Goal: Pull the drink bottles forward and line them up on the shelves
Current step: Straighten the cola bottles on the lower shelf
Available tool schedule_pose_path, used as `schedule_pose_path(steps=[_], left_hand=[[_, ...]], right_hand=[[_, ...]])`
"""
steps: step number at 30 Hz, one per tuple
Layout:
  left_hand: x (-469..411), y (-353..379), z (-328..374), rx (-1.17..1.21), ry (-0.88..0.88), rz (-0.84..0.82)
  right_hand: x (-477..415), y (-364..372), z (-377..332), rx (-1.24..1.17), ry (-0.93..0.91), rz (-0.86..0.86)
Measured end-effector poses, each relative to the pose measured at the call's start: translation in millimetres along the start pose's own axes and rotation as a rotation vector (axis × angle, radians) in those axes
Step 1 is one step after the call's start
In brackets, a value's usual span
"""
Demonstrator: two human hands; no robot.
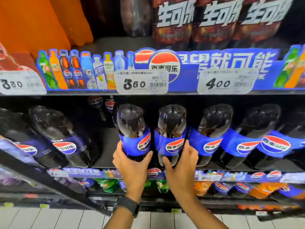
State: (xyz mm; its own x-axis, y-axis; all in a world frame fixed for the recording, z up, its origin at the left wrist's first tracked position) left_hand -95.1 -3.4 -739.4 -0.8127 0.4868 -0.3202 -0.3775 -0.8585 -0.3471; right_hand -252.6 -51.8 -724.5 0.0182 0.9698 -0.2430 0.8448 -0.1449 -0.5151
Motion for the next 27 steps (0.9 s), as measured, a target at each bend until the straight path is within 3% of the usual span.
schedule_pose_path(steps=[5, 8, 12, 15, 18, 27], left_hand=[[-28, -26, -11, 0.145, 0.095, -0.340], [-37, -33, -11, 0.226, 0.124, -0.497], [-33, -23, -9, 0.260, 0.090, -0.496], [-37, -24, -15, 0.246, 0.062, -0.490], [-45, -26, -23, 0.209, 0.064, -0.558], [-52, -26, -28, 0.223, 0.095, -0.654]], right_hand=[[6, 5, -2, -0.040, 0.040, 0.028], [8, 7, 0, -0.130, 0.071, -0.053], [7, 10, 4, -0.364, 0.153, -0.131], [6, 7, 4, -0.233, 0.194, -0.050], [8, 5, -1, -0.081, 0.102, -0.005], [9, 6, -5, -0.060, 0.176, -0.066]])
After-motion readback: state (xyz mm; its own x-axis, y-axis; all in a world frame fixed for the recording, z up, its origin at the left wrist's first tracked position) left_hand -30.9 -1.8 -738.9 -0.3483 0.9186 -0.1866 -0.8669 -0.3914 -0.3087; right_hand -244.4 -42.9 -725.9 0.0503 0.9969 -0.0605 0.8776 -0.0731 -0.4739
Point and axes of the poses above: each hand's wrist, its own x-axis away from the middle knuckle, its own y-axis out of the palm, z = x × y, the point moved 3 cm from there along -x, towards the middle knuckle, and after that the axes turned 4 degrees about y, right-handed, at the moved point
